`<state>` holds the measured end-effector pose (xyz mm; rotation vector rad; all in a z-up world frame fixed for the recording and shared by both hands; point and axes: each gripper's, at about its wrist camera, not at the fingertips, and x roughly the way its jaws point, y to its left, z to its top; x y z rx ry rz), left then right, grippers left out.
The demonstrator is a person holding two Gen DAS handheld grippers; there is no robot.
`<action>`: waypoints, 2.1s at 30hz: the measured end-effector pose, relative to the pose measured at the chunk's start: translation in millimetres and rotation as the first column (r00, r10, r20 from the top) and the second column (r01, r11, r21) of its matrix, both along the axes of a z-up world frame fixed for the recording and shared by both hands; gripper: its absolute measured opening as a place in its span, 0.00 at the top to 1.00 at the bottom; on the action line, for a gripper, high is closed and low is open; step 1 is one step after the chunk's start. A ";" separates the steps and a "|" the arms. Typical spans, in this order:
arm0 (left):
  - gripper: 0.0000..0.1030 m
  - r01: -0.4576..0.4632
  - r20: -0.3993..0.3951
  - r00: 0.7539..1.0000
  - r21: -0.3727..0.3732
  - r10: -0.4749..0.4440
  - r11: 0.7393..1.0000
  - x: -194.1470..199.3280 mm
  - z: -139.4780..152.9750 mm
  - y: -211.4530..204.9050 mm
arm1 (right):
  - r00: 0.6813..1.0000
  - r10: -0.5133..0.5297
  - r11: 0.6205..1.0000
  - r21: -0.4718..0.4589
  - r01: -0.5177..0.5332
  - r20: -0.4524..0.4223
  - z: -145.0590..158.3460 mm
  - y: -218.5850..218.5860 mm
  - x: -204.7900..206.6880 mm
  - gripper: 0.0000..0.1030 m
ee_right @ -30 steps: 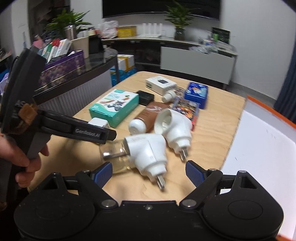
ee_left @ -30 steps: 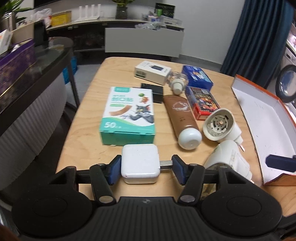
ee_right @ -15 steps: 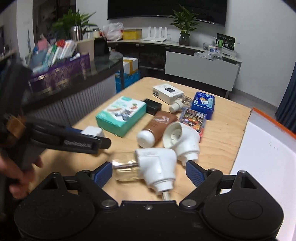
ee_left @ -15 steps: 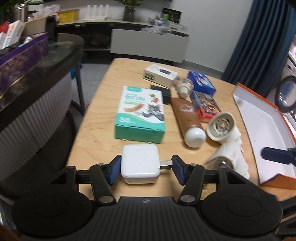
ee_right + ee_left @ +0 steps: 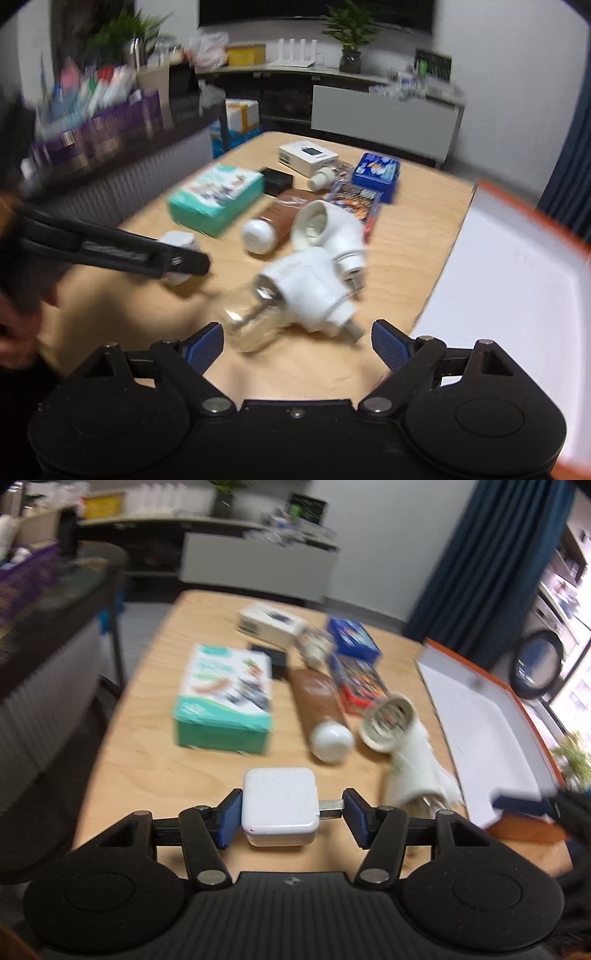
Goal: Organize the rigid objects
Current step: 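Close left gripper on the charger while right gripper grasps the diffuser's glass bottle, then lift and carry both held items over the orange-rimmed white box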
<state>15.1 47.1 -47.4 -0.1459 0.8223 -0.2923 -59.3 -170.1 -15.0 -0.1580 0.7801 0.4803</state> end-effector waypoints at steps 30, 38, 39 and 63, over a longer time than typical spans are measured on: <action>0.43 -0.017 0.123 0.992 0.062 0.009 0.998 -29.4 35.8 -14.3 | 0.929 -0.367 0.921 0.156 0.357 0.044 22.5 -8.2 4.8 0.32; 0.43 0.068 0.150 0.986 0.065 -0.077 0.996 -25.3 56.7 -62.9 | 0.885 -0.435 0.896 0.175 0.408 0.166 65.5 -60.0 -8.7 0.32; 0.43 0.081 0.154 0.984 0.067 -0.091 0.994 -23.8 59.9 -70.7 | 0.875 -0.451 0.889 0.173 0.423 0.177 68.7 -69.0 -8.8 0.32; 0.43 0.264 0.229 0.934 0.078 -0.275 0.961 33.6 95.0 -234.5 | 0.771 -0.611 0.788 0.227 0.572 0.178 91.6 -235.7 42.0 0.32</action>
